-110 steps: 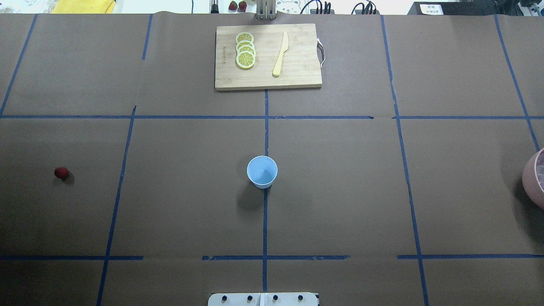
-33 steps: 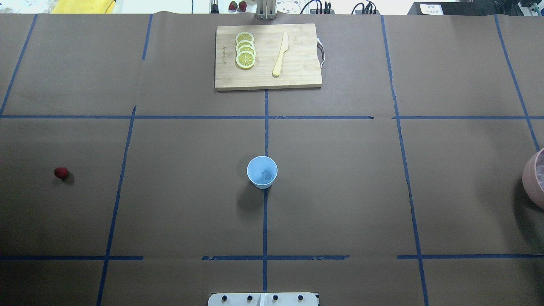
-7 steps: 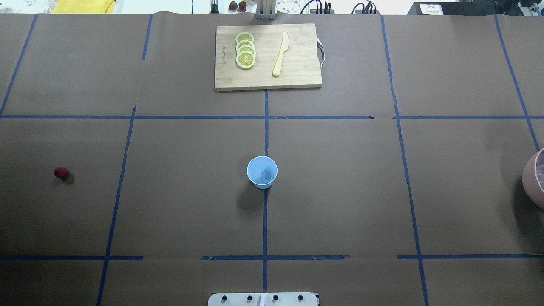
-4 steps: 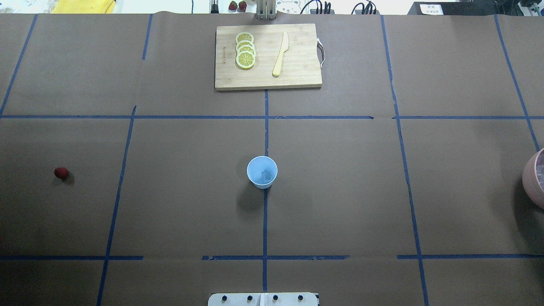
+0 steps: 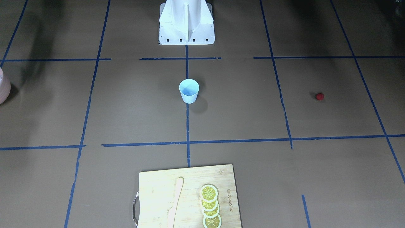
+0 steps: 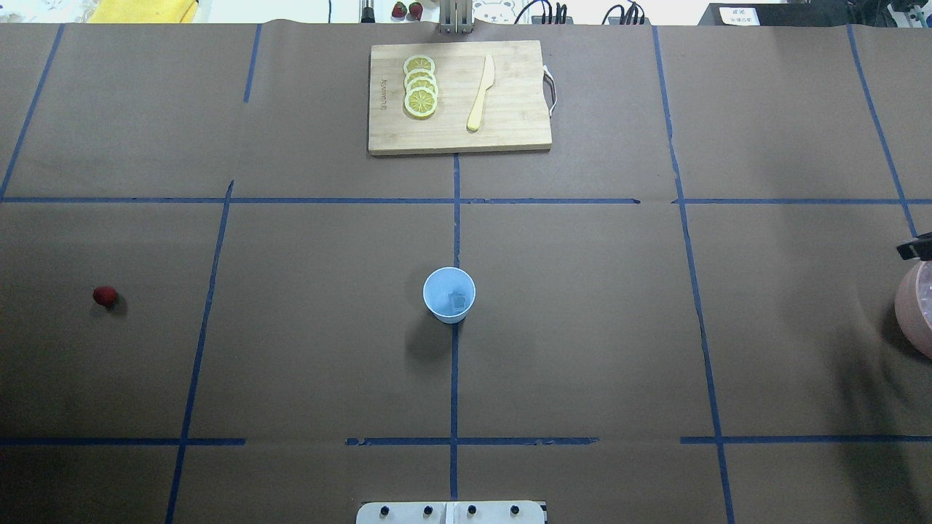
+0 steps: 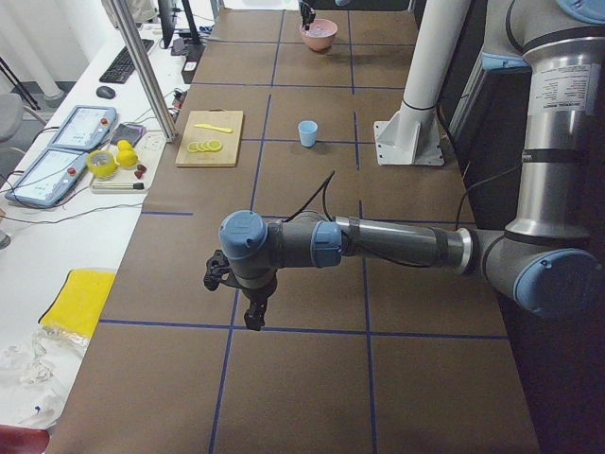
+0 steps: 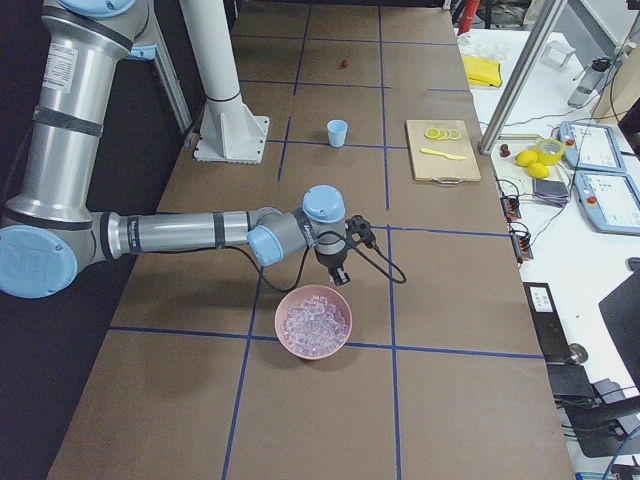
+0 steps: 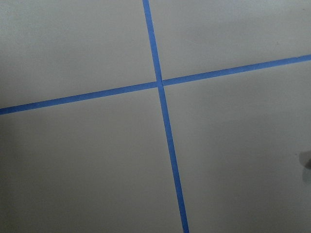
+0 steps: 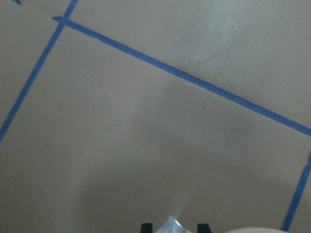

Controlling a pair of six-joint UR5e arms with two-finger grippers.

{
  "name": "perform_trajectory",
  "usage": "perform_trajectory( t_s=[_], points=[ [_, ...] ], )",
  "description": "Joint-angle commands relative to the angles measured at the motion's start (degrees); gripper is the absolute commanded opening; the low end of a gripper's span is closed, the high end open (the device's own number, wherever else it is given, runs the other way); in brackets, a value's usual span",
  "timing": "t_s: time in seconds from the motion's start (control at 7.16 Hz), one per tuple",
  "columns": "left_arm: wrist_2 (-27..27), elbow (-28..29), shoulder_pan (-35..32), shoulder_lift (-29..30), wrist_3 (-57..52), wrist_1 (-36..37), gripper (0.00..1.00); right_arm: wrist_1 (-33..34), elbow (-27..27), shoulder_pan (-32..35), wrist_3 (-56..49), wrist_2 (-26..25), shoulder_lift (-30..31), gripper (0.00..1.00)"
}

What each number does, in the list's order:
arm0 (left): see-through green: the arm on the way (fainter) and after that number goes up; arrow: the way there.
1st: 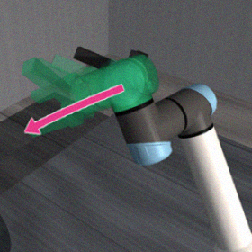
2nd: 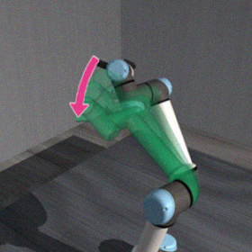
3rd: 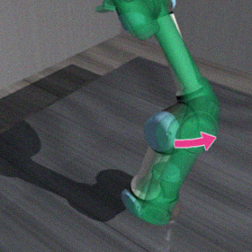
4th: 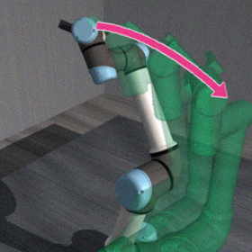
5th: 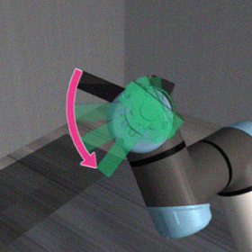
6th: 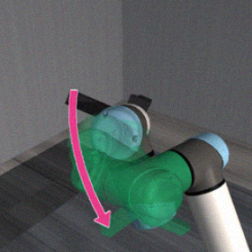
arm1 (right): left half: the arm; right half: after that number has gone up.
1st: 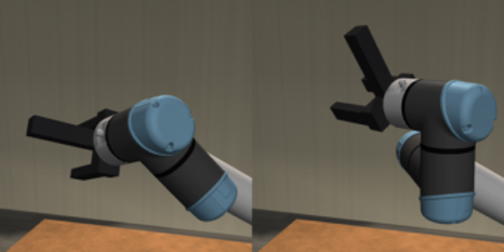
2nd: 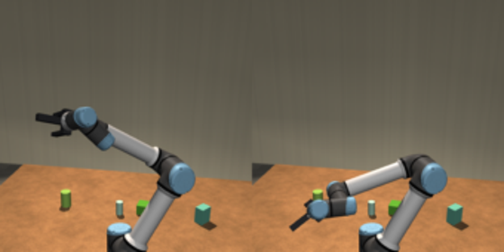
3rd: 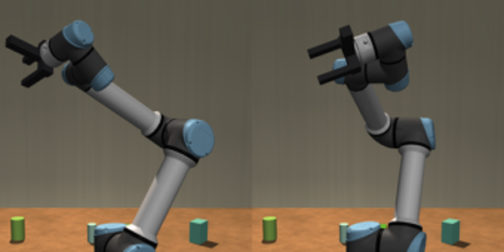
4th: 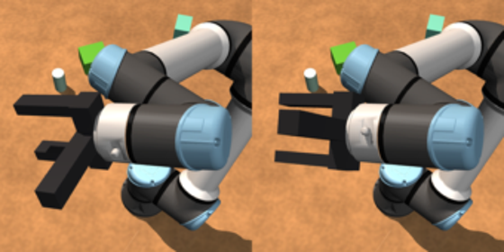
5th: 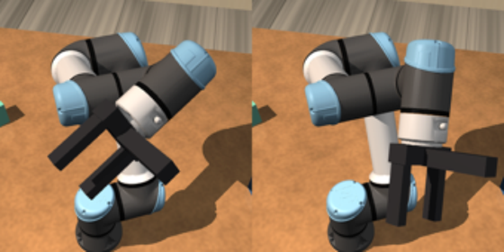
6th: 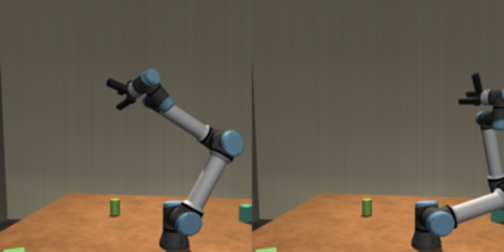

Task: Put ice and strawberries in cup
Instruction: 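Carry the second ice cube with the right gripper over the cup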

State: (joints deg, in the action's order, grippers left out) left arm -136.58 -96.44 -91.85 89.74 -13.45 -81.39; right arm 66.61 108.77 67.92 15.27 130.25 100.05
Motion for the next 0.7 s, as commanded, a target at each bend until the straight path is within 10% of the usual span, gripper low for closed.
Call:
perform_trajectory(
  t_s=[0.0,0.56],
  points=[
    [0.08,-0.06,0.00,0.00,0.00,0.00,1.00,0.01,0.57,-8.90,18.15,-1.39,-8.60,0.02],
    [0.00,-0.06,0.00,0.08,0.00,0.00,1.00,12.70,0.83,-24.63,40.15,-11.56,-28.80,0.02]
  ],
)
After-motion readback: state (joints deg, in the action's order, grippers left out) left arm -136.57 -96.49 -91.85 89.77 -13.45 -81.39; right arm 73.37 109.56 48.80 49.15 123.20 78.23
